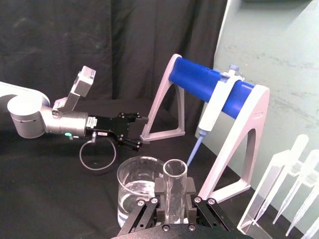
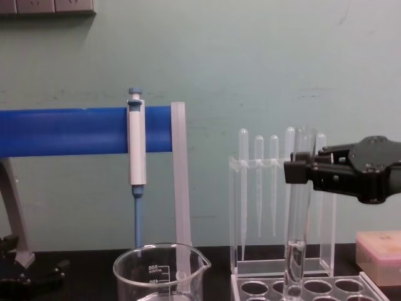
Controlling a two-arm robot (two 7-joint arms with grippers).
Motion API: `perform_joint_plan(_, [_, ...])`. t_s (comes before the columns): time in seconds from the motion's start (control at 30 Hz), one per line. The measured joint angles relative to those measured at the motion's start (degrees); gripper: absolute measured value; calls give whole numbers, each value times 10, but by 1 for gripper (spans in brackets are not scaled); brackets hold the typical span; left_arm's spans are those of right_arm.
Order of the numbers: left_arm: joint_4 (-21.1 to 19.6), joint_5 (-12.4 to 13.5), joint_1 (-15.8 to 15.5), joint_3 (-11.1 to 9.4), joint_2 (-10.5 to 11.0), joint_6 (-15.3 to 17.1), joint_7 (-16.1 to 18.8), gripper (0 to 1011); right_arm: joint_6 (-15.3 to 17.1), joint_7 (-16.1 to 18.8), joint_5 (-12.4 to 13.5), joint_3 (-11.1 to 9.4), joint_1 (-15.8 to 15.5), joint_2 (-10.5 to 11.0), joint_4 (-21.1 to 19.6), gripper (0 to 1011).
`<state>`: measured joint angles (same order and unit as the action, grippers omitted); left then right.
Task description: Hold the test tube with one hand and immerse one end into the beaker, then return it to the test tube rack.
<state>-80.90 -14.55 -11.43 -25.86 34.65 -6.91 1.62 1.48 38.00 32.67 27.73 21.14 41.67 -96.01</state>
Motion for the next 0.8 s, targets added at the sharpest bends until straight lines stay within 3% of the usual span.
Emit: perform_joint_plan(0.8, [0,0,0,0,0,0,0,1000,-22,1,-25,-1,-15,-29,45,224])
